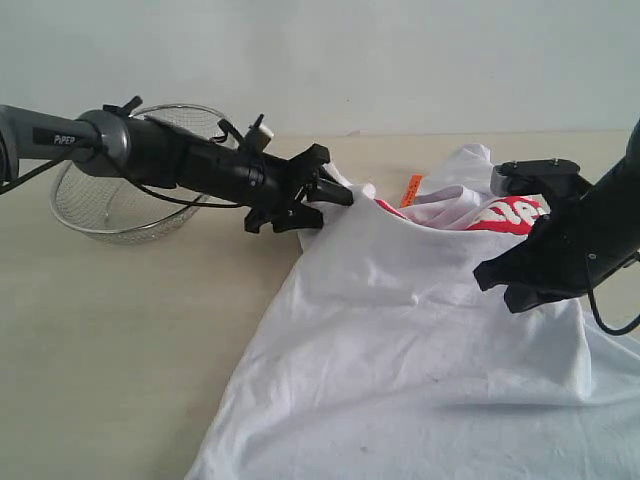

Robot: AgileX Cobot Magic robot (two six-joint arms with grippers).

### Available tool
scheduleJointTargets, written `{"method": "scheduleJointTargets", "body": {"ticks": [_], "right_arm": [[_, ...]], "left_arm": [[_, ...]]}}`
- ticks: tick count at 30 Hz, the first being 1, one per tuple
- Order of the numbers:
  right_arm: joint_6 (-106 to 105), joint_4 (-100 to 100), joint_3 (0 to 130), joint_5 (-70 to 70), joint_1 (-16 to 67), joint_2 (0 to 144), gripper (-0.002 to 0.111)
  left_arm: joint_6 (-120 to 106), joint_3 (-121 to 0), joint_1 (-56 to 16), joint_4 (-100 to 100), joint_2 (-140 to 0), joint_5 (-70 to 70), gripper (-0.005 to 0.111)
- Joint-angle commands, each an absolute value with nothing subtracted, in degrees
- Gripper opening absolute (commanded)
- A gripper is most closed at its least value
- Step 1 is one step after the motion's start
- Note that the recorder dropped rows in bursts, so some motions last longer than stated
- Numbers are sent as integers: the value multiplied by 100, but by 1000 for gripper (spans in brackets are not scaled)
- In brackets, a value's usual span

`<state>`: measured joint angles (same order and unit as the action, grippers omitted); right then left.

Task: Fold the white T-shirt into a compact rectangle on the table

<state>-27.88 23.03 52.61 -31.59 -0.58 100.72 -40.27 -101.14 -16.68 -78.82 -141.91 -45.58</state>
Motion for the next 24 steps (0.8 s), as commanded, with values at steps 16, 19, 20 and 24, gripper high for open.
{"method": "scheduleJointTargets", "body": {"ticks": [16, 19, 20, 24], "right_arm": [[-2800, 2300, 5273, -2981, -81, 10064, 0], [-2800, 2287, 5273, -2897, -77, 10064, 0], [-2800, 2287, 5273, -2835, -77, 10064, 0], [-2800, 2313, 5284, -2504, -77, 9894, 0]], "left_arm": [[-5143, -11406, -1632, -8394, -14126, -5074, 5], [-4919, -11555, -1418, -7657, -13827, -5253, 5], [-4836, -11555, -1354, -7376, -13709, -5288, 5], [-4318, -11555, -1252, -6479, -13429, -5685, 5]]}}
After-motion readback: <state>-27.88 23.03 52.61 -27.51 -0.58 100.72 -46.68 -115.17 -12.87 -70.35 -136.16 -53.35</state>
